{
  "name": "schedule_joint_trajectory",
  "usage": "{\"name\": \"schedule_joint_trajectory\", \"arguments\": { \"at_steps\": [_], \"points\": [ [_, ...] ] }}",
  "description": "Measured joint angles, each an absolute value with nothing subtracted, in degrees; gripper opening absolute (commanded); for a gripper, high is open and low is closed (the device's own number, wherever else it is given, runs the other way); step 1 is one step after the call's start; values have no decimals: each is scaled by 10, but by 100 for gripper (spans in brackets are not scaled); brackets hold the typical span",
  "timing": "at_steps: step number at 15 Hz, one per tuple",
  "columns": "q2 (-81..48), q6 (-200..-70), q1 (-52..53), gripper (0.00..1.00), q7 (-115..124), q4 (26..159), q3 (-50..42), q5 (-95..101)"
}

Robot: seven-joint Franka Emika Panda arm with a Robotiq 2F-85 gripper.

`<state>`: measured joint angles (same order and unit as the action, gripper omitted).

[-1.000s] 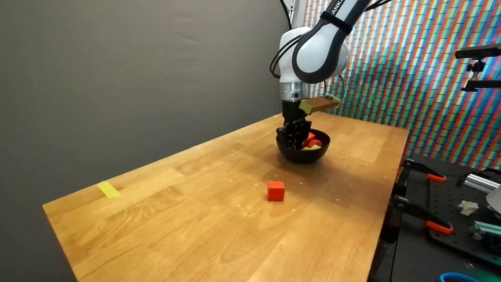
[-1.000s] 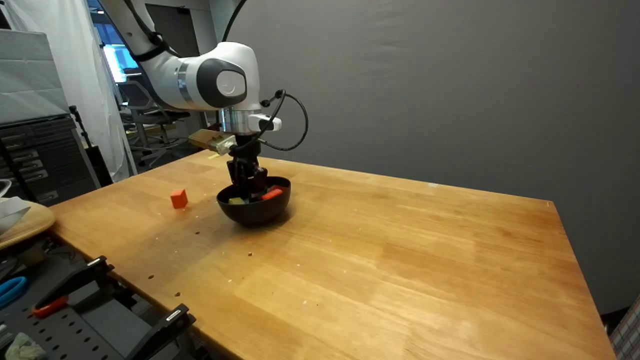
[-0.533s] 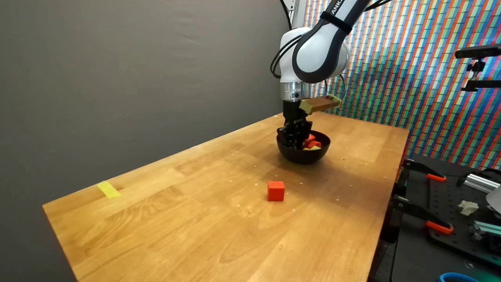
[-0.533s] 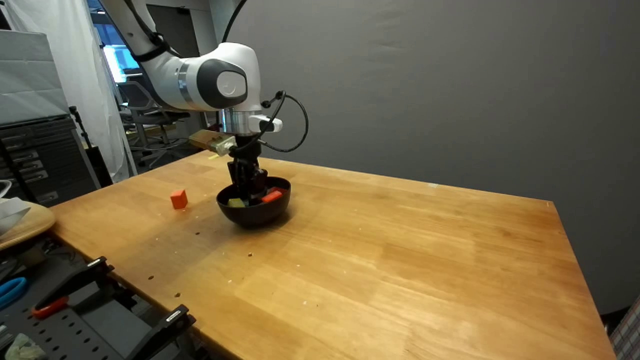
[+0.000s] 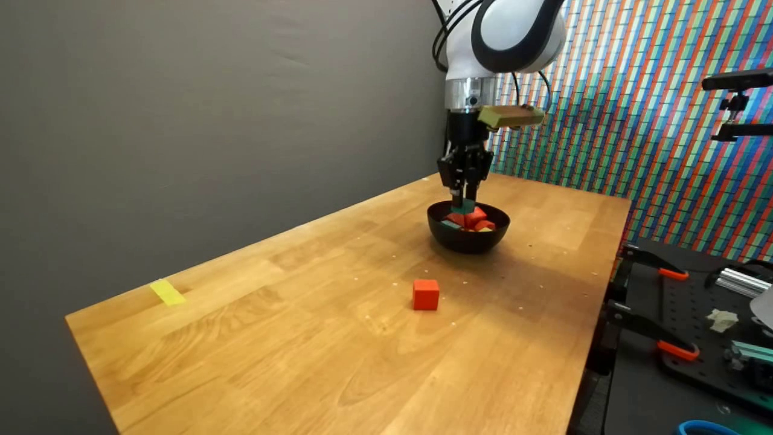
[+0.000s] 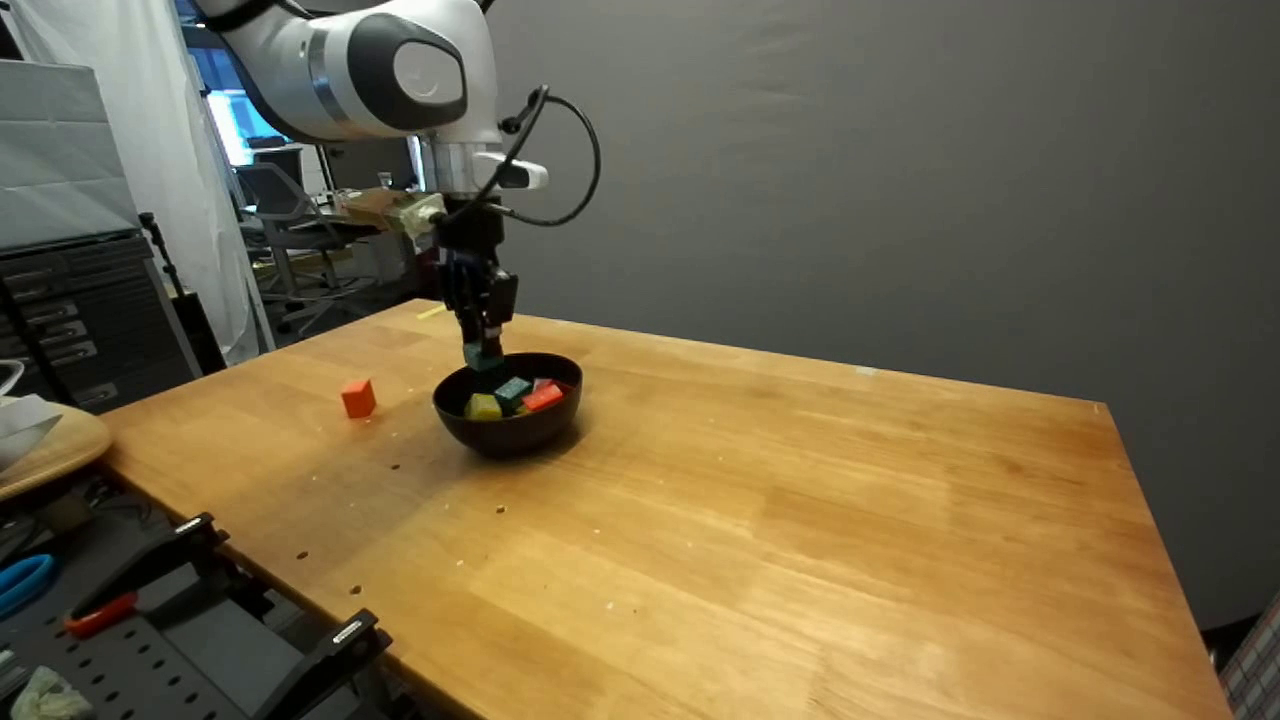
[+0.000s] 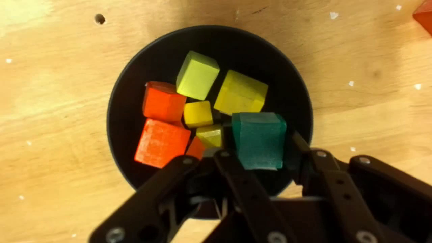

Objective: Remove the blocks from the bowl

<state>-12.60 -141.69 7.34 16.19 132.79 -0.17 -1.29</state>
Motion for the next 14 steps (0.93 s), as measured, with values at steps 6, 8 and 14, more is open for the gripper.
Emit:
{"name": "schedule_joint_trajectory", "arguments": {
  "at_steps": [6, 8, 14],
  "points": [
    [-44, -1409, 84, 21, 161, 1353, 51, -12],
    [-59, -1410, 98, 21, 162, 1342, 72, -9],
    [-208, -1410, 146, 40, 181, 1236, 83, 62]
  ]
}}
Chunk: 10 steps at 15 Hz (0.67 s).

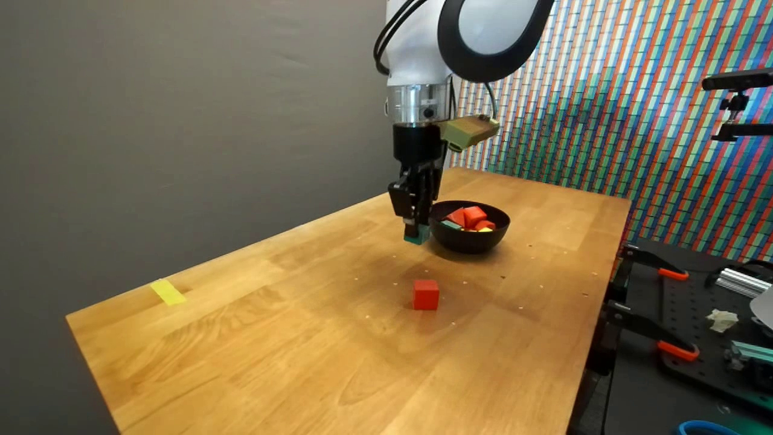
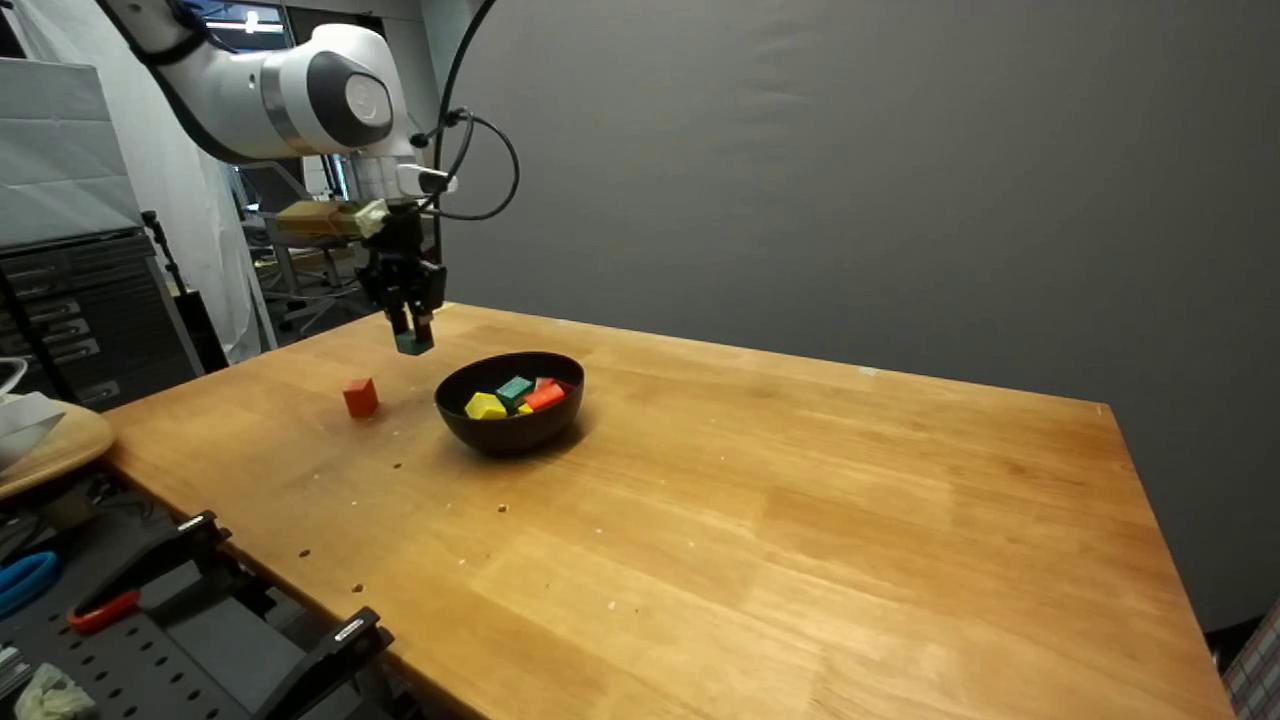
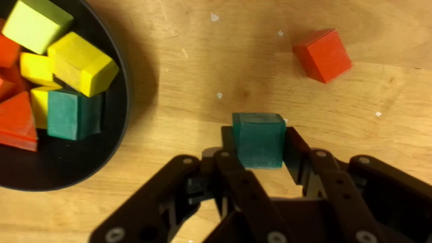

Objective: Remove the blocks from the bowl

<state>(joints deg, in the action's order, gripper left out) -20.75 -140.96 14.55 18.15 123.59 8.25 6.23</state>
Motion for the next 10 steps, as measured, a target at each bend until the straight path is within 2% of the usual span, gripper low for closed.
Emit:
{"name": "schedule_joint_trajectory", "arguments": {
  "at_steps": [1, 3, 7, 10],
  "points": [
    [-232, -1409, 152, 44, 184, 1215, 78, 73],
    [-268, -1407, 162, 67, 186, 1180, 65, 83],
    [-285, -1390, 159, 98, 185, 1149, 50, 78],
    [-258, -1345, 139, 100, 183, 1153, 47, 53]
  ]
}}
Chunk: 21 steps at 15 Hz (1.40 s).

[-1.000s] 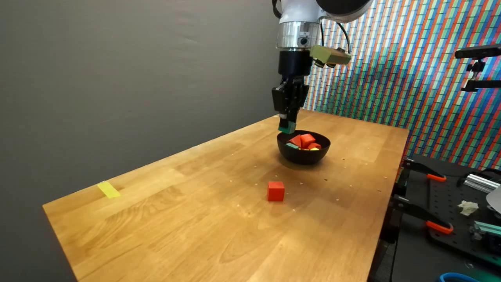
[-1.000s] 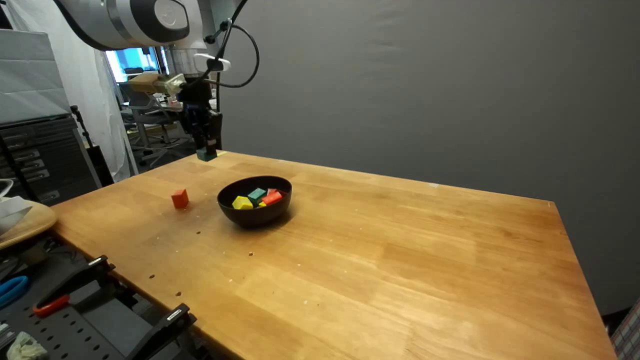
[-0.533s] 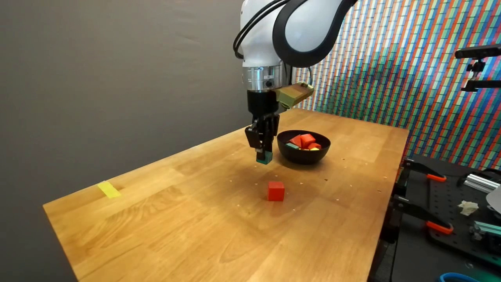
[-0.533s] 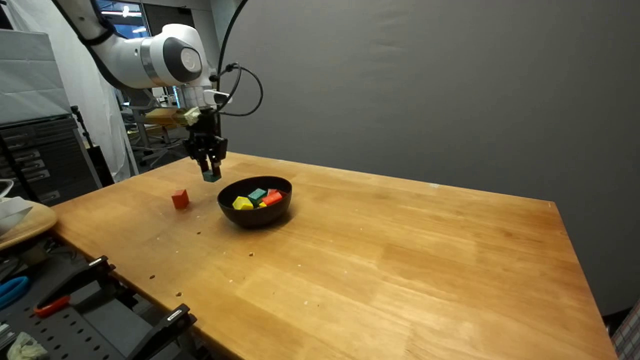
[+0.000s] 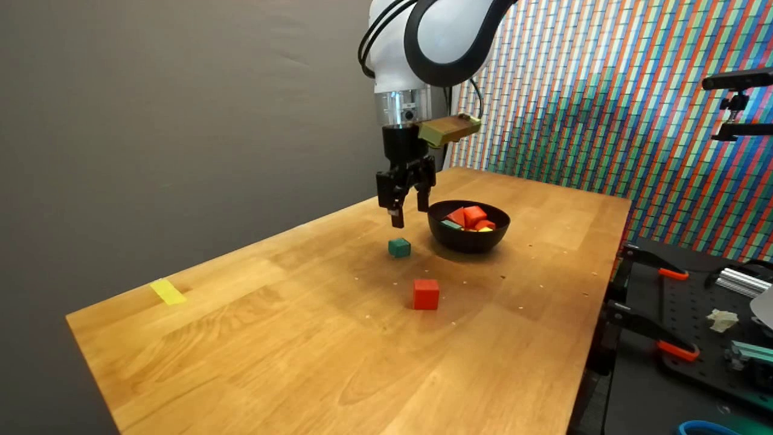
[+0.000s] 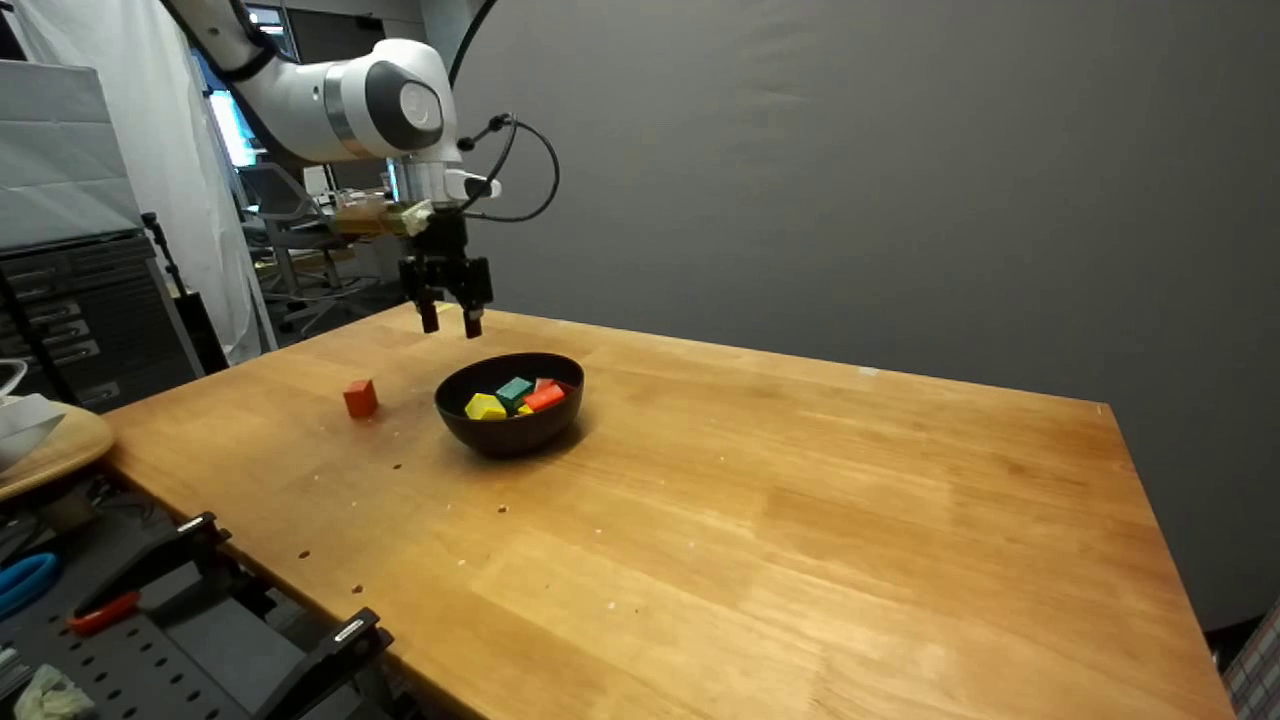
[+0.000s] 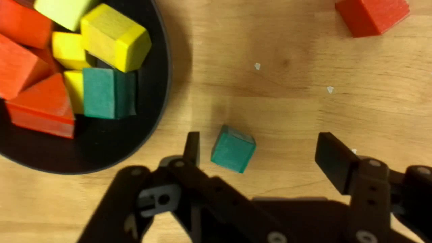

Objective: Remove the blocks from the bowl

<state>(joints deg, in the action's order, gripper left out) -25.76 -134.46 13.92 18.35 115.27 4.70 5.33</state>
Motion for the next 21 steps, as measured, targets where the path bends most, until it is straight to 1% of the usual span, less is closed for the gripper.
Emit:
{"name": "schedule_joint_trajectory", "arguments": {
  "at_steps": [4, 7, 10, 15, 18, 21],
  "points": [
    [-178, -1220, 99, 100, 164, 1188, 38, 30],
    [-160, -1210, 90, 100, 160, 1202, 37, 30],
    [-175, -1276, 88, 100, 185, 1211, 36, -4],
    [-203, -1441, 79, 100, 231, 1249, 22, -46],
    [-198, -1484, 63, 100, 227, 1276, 20, -81],
    [-166, -1492, 44, 100, 198, 1314, 20, -104]
  ]
}}
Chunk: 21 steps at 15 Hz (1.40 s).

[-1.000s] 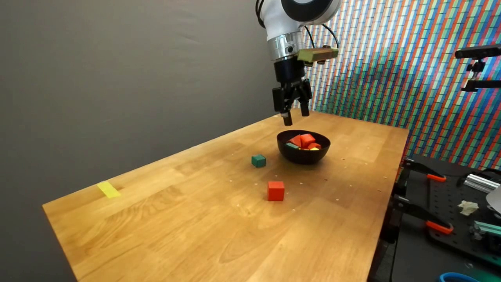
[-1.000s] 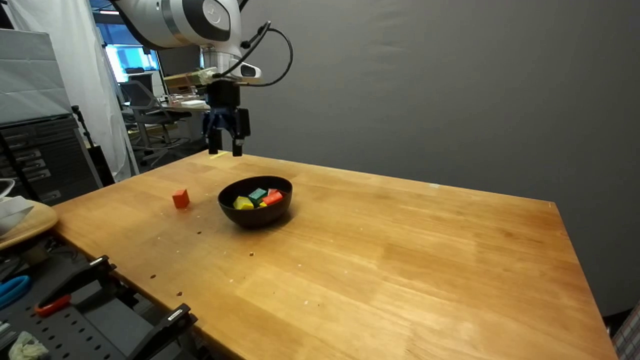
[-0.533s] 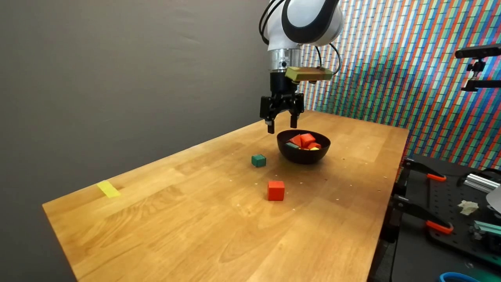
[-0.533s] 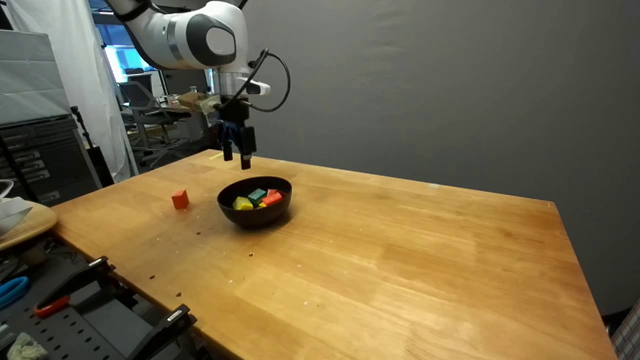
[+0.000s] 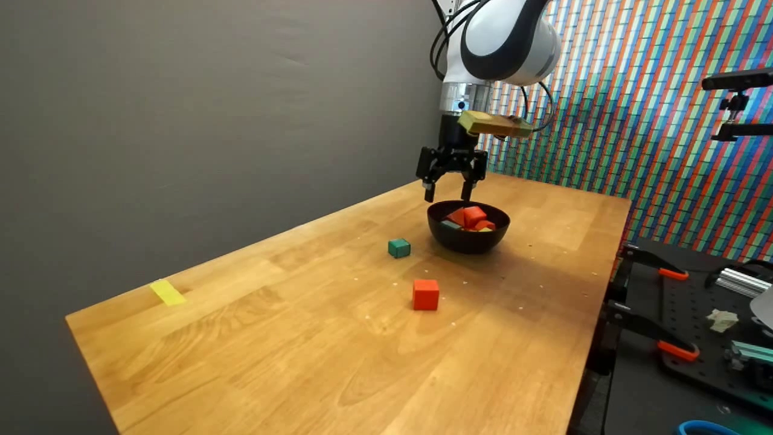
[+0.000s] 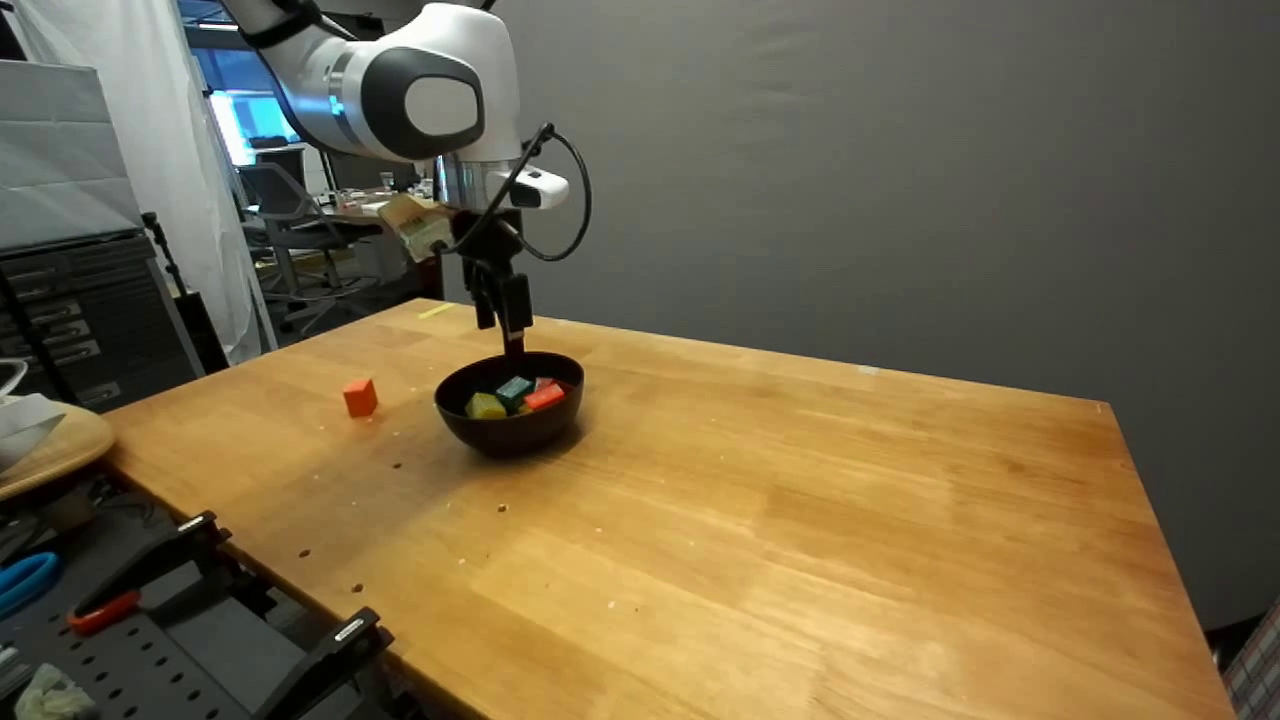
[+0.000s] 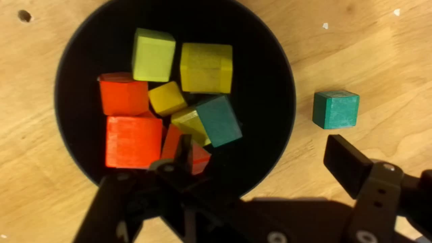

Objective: Remove the blocks from the bowl

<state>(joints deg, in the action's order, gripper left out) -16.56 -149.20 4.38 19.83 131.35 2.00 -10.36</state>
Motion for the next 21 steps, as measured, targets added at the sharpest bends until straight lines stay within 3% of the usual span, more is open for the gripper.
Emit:
{"name": "schedule_joint_trajectory", "arguments": {
  "at_steps": [3, 8, 10, 11, 15, 18, 19, 20, 21],
  "points": [
    [-137, -1456, 21, 100, 145, 1343, 20, -106],
    [-146, -1419, 5, 84, 81, 1348, 21, -119],
    [-160, -1420, 5, 82, 81, 1345, 24, -120],
    [-169, -1420, 6, 86, 81, 1341, 25, -120],
    [-205, -1420, 6, 88, 81, 1315, 32, -122],
    [-230, -1420, 6, 83, 81, 1295, 37, -128],
    [-238, -1420, 6, 78, 81, 1289, 38, -129],
    [-244, -1420, 6, 60, 81, 1283, 39, -132],
    [-248, -1420, 6, 54, 81, 1277, 41, -137]
  ]
}}
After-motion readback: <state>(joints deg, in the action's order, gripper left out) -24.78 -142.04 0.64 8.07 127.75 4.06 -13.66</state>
